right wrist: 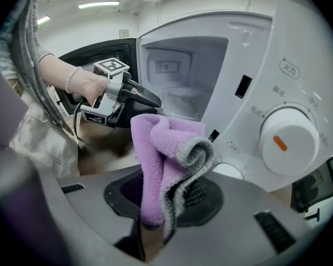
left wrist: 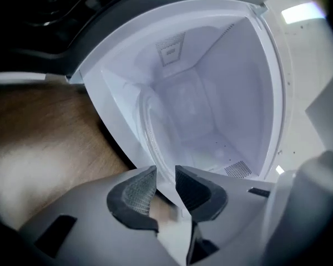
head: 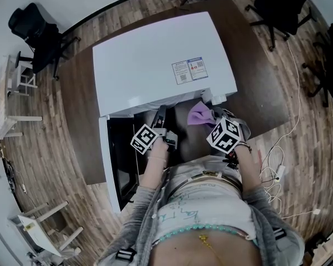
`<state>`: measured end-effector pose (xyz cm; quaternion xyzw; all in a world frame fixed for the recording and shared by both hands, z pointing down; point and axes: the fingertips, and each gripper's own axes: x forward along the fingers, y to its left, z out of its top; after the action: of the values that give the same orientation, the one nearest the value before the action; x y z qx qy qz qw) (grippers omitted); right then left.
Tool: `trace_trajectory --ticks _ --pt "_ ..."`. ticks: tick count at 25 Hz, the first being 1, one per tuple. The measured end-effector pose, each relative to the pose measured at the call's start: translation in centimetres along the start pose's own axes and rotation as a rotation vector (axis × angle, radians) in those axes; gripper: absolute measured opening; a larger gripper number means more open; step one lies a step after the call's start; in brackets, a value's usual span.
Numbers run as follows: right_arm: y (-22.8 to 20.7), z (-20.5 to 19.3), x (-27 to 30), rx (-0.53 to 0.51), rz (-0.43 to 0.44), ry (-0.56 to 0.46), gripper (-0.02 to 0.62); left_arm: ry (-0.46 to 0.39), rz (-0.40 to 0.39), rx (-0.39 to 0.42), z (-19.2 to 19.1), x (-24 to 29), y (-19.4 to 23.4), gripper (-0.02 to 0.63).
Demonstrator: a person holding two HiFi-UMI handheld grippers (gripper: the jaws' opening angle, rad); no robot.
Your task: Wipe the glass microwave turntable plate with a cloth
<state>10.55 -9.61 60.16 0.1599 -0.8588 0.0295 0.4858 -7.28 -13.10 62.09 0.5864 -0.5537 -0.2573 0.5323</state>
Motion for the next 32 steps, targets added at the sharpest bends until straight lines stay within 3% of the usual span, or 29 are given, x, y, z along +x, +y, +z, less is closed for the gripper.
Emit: trace_trajectory --ticks 5,9,14,24,32 --pt "0.1 0.7 0.2 -0.001 0.006 -0.027 0.115 0.05 0.056 0.12 -0.7 -1.7 0.6 0.118" --pt "0.5 1.6 0.2 -0.02 0.011 -0.041 0.115 0.062 0.057 0.241 -0.8 -3.4 -0.3 0.118" --pt "0.7 2.8 -0.2 -0.038 0.019 -0.078 0.115 0.086 0.048 0.408 -1.3 -4.8 -2.0 0.051" --pt "2.2 5.8 -0.9 -0.066 0.061 -0.157 0.115 0.15 0.029 0.763 -3.2 -7.1 -6.8 0.012" --pt "2.7 8.9 -1.7 -0.024 0.056 -0.235 0.115 0.186 -0.001 0.886 -2.5 -7.9 -9.4 0.011"
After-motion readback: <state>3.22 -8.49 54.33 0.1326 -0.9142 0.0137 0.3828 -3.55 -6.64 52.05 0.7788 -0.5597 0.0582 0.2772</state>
